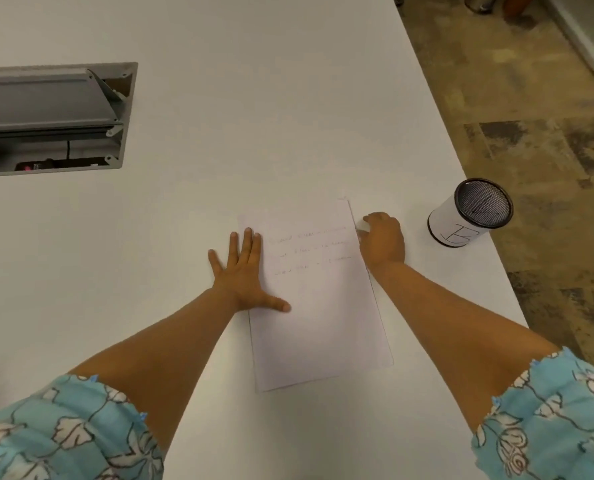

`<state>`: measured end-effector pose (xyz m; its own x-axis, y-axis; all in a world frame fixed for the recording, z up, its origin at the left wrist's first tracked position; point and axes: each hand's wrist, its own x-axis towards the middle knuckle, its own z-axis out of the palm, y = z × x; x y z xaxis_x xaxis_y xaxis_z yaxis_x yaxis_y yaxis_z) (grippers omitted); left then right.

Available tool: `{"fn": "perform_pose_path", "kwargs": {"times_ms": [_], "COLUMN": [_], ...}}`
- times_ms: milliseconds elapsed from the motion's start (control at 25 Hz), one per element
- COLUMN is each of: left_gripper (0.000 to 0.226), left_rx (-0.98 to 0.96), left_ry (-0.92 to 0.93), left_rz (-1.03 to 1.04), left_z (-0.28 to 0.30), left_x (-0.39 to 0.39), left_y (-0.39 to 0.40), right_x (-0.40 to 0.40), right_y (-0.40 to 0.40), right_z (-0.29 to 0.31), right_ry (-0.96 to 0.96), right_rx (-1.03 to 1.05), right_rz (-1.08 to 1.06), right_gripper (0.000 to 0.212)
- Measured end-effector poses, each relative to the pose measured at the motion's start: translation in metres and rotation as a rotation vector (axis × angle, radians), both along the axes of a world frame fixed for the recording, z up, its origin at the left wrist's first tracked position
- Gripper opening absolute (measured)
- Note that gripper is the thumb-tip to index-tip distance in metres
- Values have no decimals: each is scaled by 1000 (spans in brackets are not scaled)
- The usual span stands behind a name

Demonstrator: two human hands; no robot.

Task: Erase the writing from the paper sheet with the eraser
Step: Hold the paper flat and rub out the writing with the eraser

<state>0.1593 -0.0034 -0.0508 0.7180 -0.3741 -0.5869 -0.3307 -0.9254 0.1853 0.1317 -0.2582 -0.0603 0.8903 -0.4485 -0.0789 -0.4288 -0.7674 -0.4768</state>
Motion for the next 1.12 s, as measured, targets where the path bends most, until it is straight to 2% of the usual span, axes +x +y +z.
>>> {"fn": "perform_pose_path", "kwargs": {"times_ms": [80,200,280,400,480,720,1000,1120], "left_gripper": [153,155,155,154,152,150,152,152], "left_rx": [12,24,27,34,38,33,32,45], "left_ry": [22,33,37,35,15,-11,-25,-34], "left_rz": [8,7,5,12,13,13,13,2], "left_z": [0,1,1,0,-1,-4,-8,-8], "left_x": [-1,0,0,0,-1,-1,-2,-1], "left_y": [-1,-1,-2,-3,-4,-4,-3,-5], "right_x": [1,-13,-37,-66,-69,-50,-63,-40], "right_y": [-1,22,64,127,145,149,144,142], "right_z": [4,15,13,4,4,7,4,4], "right_ry": [-71,-300,-385,-220,-155,-108,-113,-87], "right_rx": [59,173,278,356,396,276,311,276], "right_rz": [-127,-410,-342,-91,-54,11,28,48], "right_gripper": [13,14,17,28,33,29,30,29]}}
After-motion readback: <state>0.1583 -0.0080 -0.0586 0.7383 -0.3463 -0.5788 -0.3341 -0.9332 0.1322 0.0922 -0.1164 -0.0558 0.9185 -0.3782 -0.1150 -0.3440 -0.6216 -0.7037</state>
